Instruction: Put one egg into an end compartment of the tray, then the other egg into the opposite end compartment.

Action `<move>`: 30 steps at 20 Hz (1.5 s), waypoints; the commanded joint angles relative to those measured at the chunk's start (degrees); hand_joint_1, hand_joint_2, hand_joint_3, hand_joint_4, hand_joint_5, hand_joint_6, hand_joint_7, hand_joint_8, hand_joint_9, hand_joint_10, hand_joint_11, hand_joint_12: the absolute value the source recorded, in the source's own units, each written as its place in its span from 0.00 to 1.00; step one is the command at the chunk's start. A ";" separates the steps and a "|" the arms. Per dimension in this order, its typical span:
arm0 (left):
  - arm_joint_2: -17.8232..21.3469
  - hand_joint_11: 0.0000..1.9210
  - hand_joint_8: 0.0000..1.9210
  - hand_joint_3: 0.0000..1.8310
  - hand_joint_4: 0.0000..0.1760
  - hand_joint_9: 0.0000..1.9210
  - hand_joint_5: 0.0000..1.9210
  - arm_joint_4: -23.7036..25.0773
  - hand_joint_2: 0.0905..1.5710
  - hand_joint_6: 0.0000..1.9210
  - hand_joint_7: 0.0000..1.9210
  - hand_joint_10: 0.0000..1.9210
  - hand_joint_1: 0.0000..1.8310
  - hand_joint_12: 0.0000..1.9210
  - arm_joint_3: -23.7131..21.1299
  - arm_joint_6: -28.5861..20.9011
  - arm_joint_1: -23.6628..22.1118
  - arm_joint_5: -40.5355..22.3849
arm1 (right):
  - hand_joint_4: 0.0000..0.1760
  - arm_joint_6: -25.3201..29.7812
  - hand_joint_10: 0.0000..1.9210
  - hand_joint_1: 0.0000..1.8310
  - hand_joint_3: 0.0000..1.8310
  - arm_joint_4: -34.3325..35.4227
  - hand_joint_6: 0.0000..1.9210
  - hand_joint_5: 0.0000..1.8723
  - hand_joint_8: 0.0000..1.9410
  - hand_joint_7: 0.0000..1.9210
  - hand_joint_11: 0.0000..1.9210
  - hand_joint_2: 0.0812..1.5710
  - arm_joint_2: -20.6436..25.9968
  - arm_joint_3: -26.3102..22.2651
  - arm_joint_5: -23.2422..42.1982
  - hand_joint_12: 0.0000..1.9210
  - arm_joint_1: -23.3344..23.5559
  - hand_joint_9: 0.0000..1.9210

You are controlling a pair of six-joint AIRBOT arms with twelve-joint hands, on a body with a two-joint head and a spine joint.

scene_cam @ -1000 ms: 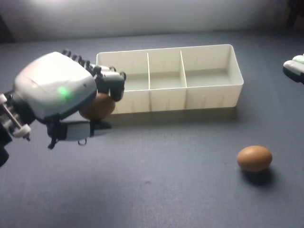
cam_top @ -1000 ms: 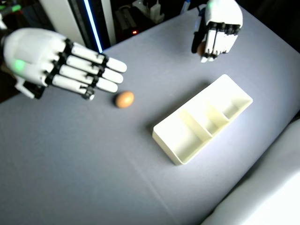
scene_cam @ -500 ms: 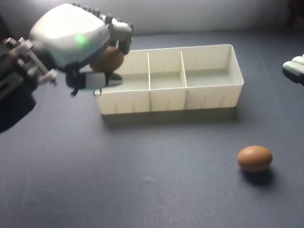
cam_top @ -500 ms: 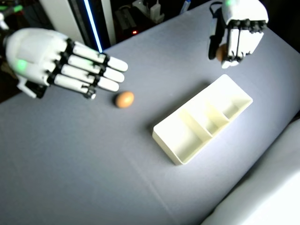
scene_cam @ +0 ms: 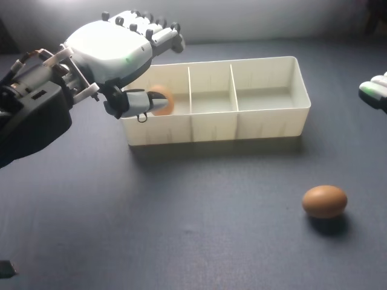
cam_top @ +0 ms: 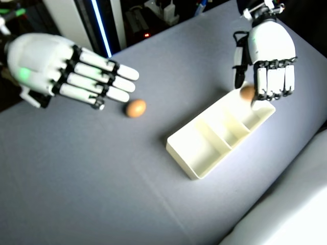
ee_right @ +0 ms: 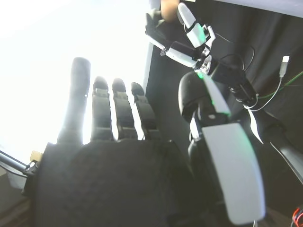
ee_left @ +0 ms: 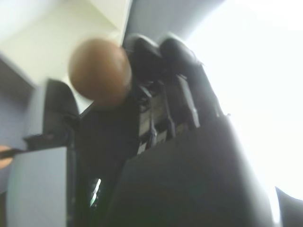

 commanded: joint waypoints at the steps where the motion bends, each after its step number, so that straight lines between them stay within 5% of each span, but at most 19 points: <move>1: 0.59 0.00 0.12 0.01 0.25 0.00 0.00 0.66 0.83 0.22 0.04 0.16 0.21 0.47 -0.40 0.24 -0.24 -8.03 | 0.00 0.47 0.00 0.25 0.00 0.15 0.00 0.00 0.00 0.00 0.00 0.90 0.07 0.14 7.38 1.00 0.24 0.00; 2: 1.12 0.00 0.09 0.00 0.25 0.00 0.00 0.81 0.85 0.20 0.06 0.15 0.17 0.39 -1.20 0.24 0.01 -9.34 | 0.00 0.62 0.00 0.24 0.00 -0.39 0.00 0.00 0.00 0.00 0.00 0.89 0.08 0.10 7.37 1.00 0.24 0.00; 4: 2.46 0.00 0.06 0.01 0.29 0.00 0.00 1.06 0.87 0.15 0.04 0.11 0.12 0.38 -2.88 0.23 0.76 -12.19 | 0.00 1.60 0.00 0.26 0.00 -1.38 0.00 0.00 0.00 0.00 0.00 0.89 0.11 0.19 7.31 1.00 0.26 0.00; 5: 3.50 0.00 0.05 0.01 0.33 0.00 0.00 1.12 0.90 0.12 0.02 0.05 0.09 0.45 -4.09 0.20 1.53 -14.58 | 0.00 2.27 0.00 0.27 0.00 -1.99 0.00 0.00 0.00 0.00 0.00 0.88 0.12 0.35 6.89 1.00 0.35 0.00; 6: 4.73 0.00 0.04 0.00 0.44 0.00 0.00 1.12 0.92 0.16 0.02 0.06 0.05 0.62 -5.39 -0.03 2.50 -17.04 | 0.00 2.64 0.01 0.30 0.00 -2.63 0.00 0.00 0.01 0.01 0.00 0.85 0.11 0.54 5.88 1.00 0.77 0.02; 7: 5.99 0.00 0.04 0.00 0.44 0.00 0.00 1.12 0.92 0.16 0.02 0.06 0.05 0.62 -6.59 -0.56 3.54 -19.41 | 0.00 2.87 0.01 0.30 0.00 -3.32 0.00 0.00 0.01 0.01 0.00 0.85 0.10 0.71 4.57 1.00 1.28 0.02; 9: 8.32 0.00 0.03 0.00 0.22 0.00 0.04 1.22 0.93 0.28 0.07 0.10 0.22 0.54 -8.42 -2.93 5.81 -23.80 | 0.00 3.62 0.01 0.36 0.00 -4.66 0.00 0.00 0.01 0.02 0.00 0.81 -0.29 1.31 1.69 0.99 2.32 0.02; 10: 9.31 0.00 0.03 0.00 0.25 0.00 0.06 1.40 0.91 0.28 0.09 0.11 0.25 0.48 -9.17 -4.46 7.17 -26.36 | 0.00 4.08 0.02 0.41 0.00 -5.23 0.00 0.00 0.01 0.03 0.00 0.78 -0.86 1.87 0.06 1.00 3.19 0.02; 12: 11.42 0.00 0.03 0.00 0.15 0.03 0.12 1.39 0.89 0.32 0.16 0.22 0.33 0.67 -11.04 -5.67 10.03 -31.19 | 0.00 4.46 0.12 0.43 0.00 -6.30 0.00 0.00 0.02 0.03 0.00 0.75 -2.00 2.83 -3.11 1.00 4.90 0.01; 13: 12.37 0.00 0.02 0.00 0.01 0.04 0.14 1.38 0.88 0.31 0.19 0.28 0.35 0.72 -12.03 -5.67 11.23 -32.68 | 0.00 4.55 0.19 0.43 0.00 -6.98 0.00 0.00 0.03 0.04 0.00 0.74 -2.75 3.40 -5.39 1.00 6.02 0.00; 15: 14.17 0.00 0.01 0.00 0.00 0.10 0.18 1.02 0.87 0.24 0.22 0.26 0.41 0.73 -13.80 -5.68 13.77 -36.06 | 0.00 4.63 0.29 0.42 0.00 -7.69 0.00 0.00 0.04 0.05 0.00 0.73 -4.13 4.52 -8.97 1.00 7.53 0.00; 16: 15.11 0.00 0.00 0.00 0.00 0.10 0.21 0.88 0.87 0.17 0.21 0.15 0.42 0.61 -14.79 -5.86 15.20 -38.20 | 0.00 4.66 0.40 0.41 0.00 -7.81 0.01 0.01 0.09 0.06 0.00 0.72 -5.10 5.30 -11.30 1.00 8.27 0.00; 18: 16.40 0.00 0.00 0.00 0.00 0.09 0.20 0.51 0.89 0.10 0.18 0.08 0.39 0.52 -16.15 -6.00 17.37 -41.18 | 0.00 5.02 0.37 0.44 0.00 -7.79 0.02 0.03 0.11 0.05 0.00 0.71 -6.86 6.91 -14.52 1.00 9.29 0.00; 23: 19.18 0.00 0.00 0.00 0.00 0.11 0.23 -0.56 0.89 0.03 0.18 0.02 0.42 0.51 -18.96 -5.99 22.87 -46.48 | 0.00 5.19 0.36 0.47 0.00 -6.80 0.04 0.08 0.11 0.09 0.00 0.70 -11.11 10.96 -20.85 1.00 11.58 0.00; 26: 19.20 0.00 0.00 0.00 0.00 0.12 0.24 -1.58 0.89 0.01 0.18 0.02 0.38 0.51 -19.18 -6.00 24.34 -46.88 | 0.00 5.18 0.35 0.49 0.00 -6.57 0.05 0.12 0.08 0.14 0.00 0.71 -12.81 12.69 -23.80 0.89 12.72 0.00; 30: 19.14 0.00 0.00 0.00 0.00 0.14 0.24 -1.89 0.90 0.01 0.18 0.01 0.41 0.54 -19.41 -6.35 25.34 -47.69 | 0.00 5.03 0.50 0.56 0.00 -6.57 0.08 0.25 0.08 0.28 0.00 0.72 -14.24 14.13 -26.24 0.82 13.39 0.03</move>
